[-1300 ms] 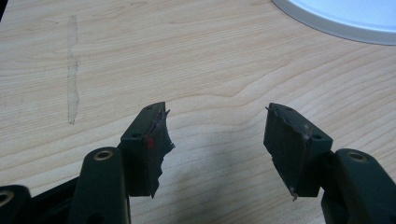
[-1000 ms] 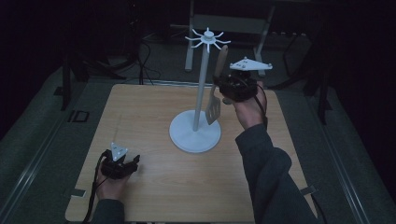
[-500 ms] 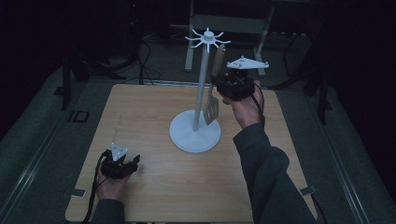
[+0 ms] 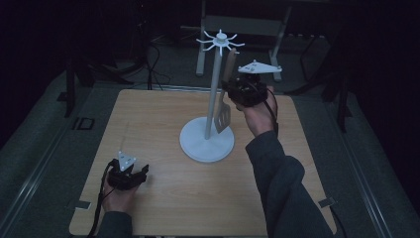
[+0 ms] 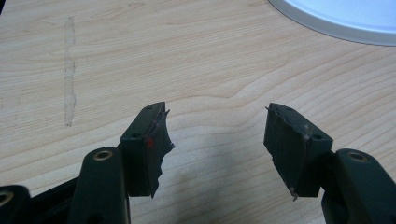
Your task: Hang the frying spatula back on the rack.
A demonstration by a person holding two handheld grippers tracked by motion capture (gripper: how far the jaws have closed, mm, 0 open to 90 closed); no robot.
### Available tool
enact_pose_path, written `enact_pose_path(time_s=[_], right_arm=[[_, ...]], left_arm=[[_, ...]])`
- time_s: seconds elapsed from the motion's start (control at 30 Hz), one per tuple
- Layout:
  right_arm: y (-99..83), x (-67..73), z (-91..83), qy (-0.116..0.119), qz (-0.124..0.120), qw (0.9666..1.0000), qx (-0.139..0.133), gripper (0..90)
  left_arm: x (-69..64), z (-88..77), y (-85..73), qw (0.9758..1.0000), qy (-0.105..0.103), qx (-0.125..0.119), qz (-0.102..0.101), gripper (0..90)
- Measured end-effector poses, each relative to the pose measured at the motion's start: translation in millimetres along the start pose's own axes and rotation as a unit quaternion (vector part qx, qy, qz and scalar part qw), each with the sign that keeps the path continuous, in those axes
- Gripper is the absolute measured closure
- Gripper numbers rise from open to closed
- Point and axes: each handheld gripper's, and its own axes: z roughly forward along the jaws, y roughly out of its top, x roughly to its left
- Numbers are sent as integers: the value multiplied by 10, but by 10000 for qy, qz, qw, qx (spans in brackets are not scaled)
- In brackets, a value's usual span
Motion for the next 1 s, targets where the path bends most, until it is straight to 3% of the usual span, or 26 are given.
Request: enact_pose_path(time_s=[0.43, 0.8, 1.0], right_arm=[[-31, -15, -6, 48, -32, 10000, -27, 732], [-80, -13, -13, 140, -17, 9999, -65, 605], [-134, -64, -8, -5, 107, 9999, -2, 493]], left_arm=[[0, -1, 2, 10000, -3, -6, 0, 396], [0, -1, 3, 10000, -5, -11, -4, 396], [-2, 3, 6, 10000, -10, -8, 7, 396]])
